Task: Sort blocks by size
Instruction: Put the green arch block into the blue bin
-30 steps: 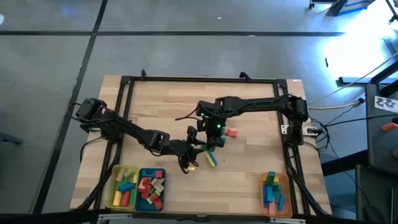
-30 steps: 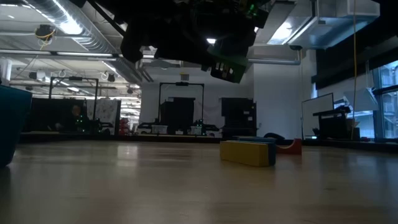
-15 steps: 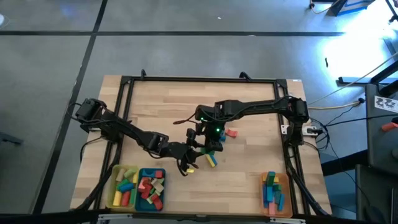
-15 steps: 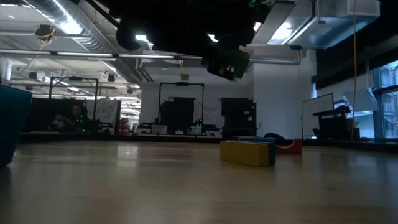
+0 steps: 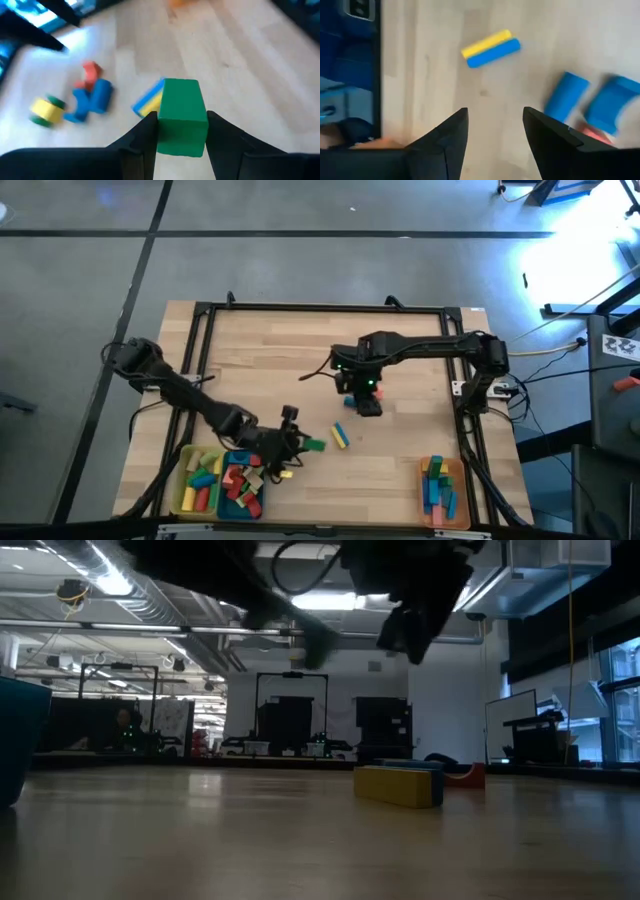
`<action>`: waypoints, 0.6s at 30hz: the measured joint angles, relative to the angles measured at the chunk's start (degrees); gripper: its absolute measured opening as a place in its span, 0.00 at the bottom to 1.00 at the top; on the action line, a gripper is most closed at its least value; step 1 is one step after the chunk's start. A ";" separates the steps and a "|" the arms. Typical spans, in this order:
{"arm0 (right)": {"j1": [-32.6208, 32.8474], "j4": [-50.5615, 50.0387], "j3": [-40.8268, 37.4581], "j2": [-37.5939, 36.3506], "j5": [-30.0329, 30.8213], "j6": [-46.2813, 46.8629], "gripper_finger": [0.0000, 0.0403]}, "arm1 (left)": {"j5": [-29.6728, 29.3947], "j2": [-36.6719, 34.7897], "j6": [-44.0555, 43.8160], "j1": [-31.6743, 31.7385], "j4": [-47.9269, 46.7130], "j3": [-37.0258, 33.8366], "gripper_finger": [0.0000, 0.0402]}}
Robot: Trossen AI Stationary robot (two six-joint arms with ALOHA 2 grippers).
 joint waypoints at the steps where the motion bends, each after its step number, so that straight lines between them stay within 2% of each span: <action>1: 0.00 -0.88 0.00 -0.62 1.24 -0.24 0.48 | 0.01 -0.68 -2.98 -0.92 -1.22 0.00 0.30; 6: 0.00 -8.04 -0.02 -4.05 3.15 -8.23 0.48 | 0.24 -5.12 -18.08 -5.37 -7.40 0.01 0.31; 9: 0.00 -8.71 -2.33 -6.53 -0.43 -12.14 0.48 | 2.40 -8.17 -29.00 -8.22 -13.51 0.07 0.31; 14: 0.04 -1.38 -11.70 -12.20 -5.66 -12.66 0.48 | 11.54 -10.91 -52.75 -12.89 -19.79 0.07 0.32; 18: 0.65 8.05 -19.55 -14.17 -6.29 -7.10 0.48 | 14.03 -9.99 -67.00 -16.97 -21.36 0.02 0.32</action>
